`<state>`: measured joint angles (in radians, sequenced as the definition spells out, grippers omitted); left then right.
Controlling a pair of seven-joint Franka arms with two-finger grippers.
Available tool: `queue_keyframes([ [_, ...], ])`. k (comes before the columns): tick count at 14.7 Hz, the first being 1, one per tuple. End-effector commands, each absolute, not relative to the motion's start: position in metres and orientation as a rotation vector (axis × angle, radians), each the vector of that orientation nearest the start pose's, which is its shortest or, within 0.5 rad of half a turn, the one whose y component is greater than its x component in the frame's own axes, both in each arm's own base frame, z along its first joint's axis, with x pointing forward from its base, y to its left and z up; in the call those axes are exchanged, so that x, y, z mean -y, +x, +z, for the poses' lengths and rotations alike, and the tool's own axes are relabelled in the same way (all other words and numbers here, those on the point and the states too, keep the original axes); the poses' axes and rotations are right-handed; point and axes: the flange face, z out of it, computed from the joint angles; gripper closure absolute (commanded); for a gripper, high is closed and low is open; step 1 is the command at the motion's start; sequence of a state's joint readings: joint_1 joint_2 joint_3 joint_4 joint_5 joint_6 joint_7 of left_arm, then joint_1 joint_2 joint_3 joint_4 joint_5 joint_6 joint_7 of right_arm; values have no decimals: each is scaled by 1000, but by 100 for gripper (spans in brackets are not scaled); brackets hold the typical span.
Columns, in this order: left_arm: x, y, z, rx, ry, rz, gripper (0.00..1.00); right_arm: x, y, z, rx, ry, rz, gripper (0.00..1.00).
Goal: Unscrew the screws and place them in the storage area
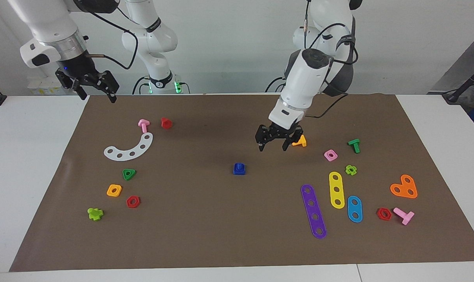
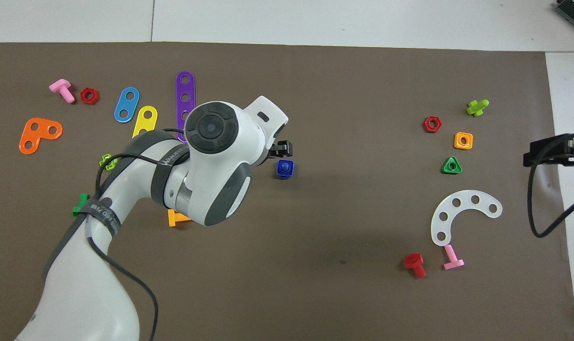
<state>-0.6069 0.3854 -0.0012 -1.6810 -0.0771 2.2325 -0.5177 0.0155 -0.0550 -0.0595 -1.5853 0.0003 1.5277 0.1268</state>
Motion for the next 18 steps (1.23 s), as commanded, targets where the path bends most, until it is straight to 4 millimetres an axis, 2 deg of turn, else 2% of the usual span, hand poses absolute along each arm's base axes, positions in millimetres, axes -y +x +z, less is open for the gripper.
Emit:
queue_keyframes([
  [1, 414, 562, 373, -130, -3241, -251, 9, 24, 530, 643, -245, -3109, -6, 0],
  [3, 424, 560, 357, -184, -3219, -285, 10, 24, 530, 643, -245, -3109, -6, 0],
  [5, 425, 561, 358, -207, -3212, -325, 12, 24, 531, 641, -245, -3109, -4, 0],
  [10, 425, 555, 333, -257, -3187, -337, 15, 24, 527, 639, -245, -3108, 6, 0],
  [12, 437, 546, 318, -296, -3173, -309, 16, 24, 527, 639, -247, -3108, 6, 0],
  [18, 441, 536, 313, -329, -3138, -247, 25, 25, 526, 639, -247, -3108, 6, 0],
])
